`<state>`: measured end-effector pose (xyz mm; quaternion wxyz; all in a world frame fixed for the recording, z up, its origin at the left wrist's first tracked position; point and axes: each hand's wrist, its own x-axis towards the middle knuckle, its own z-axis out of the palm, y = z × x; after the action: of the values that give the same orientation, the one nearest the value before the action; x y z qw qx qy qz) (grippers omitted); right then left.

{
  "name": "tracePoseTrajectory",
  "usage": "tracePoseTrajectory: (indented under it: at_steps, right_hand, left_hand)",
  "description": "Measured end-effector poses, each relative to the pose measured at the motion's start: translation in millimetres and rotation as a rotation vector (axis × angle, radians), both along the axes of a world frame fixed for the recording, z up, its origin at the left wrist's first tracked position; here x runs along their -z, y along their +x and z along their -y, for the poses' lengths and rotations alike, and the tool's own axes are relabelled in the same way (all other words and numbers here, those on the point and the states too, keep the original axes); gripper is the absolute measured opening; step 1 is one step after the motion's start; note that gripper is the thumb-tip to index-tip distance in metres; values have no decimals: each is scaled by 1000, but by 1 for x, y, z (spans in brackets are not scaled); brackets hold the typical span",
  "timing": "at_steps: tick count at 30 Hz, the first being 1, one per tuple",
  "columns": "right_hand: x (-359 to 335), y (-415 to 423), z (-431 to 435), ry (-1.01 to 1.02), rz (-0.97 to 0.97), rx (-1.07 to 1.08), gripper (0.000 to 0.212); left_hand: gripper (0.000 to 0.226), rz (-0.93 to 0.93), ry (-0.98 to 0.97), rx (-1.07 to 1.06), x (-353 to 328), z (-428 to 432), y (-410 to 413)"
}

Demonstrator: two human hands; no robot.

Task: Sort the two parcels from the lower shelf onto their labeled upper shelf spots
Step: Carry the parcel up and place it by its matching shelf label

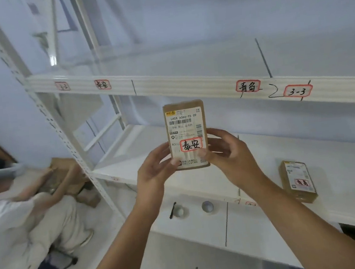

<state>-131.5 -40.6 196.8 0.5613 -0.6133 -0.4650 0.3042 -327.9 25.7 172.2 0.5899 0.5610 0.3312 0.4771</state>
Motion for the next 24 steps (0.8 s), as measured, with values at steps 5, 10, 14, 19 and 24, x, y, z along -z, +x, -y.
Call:
tracePoseTrajectory:
  at_steps: [5,10,14,19,24]
  right_hand:
    - [-28,-43,-39,78,11,-93,45]
    - [-59,-87,-76,146,41,-139,46]
    - [-89,-110,-111,200,87,-121,53]
    - [-131,-129,-159,263,182,-34,59]
    - [-162,-133,-212,260,331,71,62]
  left_hand:
    - [40,-14,69,-111,-30,-22,-45]
    - [40,-23,144,-176,-59,-57,-85]
    - [38,-33,258,-141,-89,-104,-111]
    - [48,-173,461,-36,-133,-184,-137]
    - [59,-316,549,73,-171,-254,-138]
